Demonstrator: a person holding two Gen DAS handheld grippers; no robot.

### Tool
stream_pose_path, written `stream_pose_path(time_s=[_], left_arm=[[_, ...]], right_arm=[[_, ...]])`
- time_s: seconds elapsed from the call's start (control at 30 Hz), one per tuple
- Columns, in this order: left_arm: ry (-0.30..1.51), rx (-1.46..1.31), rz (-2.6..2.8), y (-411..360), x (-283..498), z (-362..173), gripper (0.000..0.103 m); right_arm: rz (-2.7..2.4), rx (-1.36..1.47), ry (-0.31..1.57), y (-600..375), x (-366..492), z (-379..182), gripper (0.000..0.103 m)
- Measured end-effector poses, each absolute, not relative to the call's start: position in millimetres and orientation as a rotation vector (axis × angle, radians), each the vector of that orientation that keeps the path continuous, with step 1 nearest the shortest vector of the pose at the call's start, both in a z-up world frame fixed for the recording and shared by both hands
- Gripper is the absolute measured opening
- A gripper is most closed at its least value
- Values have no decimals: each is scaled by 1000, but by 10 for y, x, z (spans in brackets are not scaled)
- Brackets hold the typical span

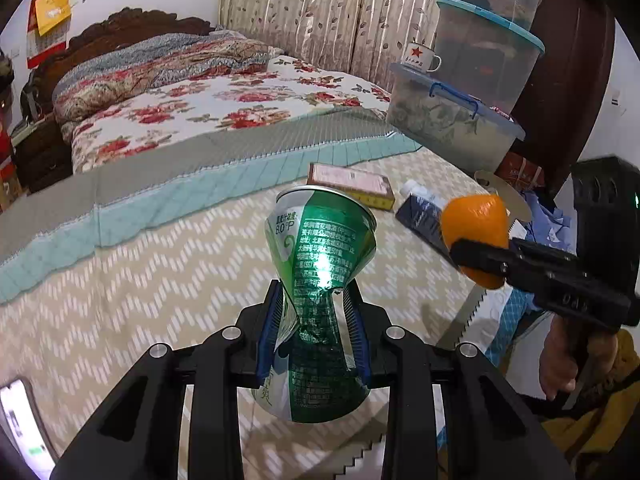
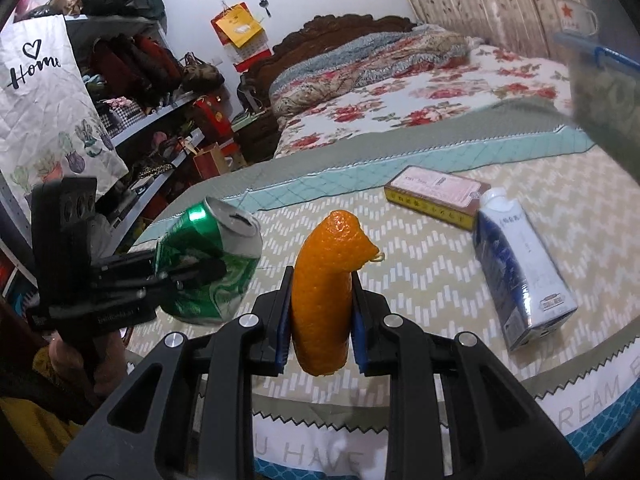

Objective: Collect trash
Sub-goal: 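Carry can and orange to the beige bin and open both tools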

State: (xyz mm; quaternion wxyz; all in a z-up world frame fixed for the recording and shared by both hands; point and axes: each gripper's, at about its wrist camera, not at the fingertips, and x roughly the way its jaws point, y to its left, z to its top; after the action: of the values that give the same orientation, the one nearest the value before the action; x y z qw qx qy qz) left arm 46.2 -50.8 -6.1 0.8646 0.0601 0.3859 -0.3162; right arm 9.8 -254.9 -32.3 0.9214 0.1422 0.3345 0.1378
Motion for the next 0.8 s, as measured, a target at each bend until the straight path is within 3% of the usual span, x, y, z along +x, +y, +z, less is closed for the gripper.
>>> stream_pose_path(time_s=[0.17,0.37,0.8], left_arm=[[783,140,-750,-826,666,255,29],[839,181,-886,-1740,974,451,29],[995,351,-1243,-5071,1170,263,29]], right_arm=[[182,334,574,-2977,-47,-158,27],[9,439,462,-3868,-300,-204,27],[-411,599,456,-6245,-809,-648,27]])
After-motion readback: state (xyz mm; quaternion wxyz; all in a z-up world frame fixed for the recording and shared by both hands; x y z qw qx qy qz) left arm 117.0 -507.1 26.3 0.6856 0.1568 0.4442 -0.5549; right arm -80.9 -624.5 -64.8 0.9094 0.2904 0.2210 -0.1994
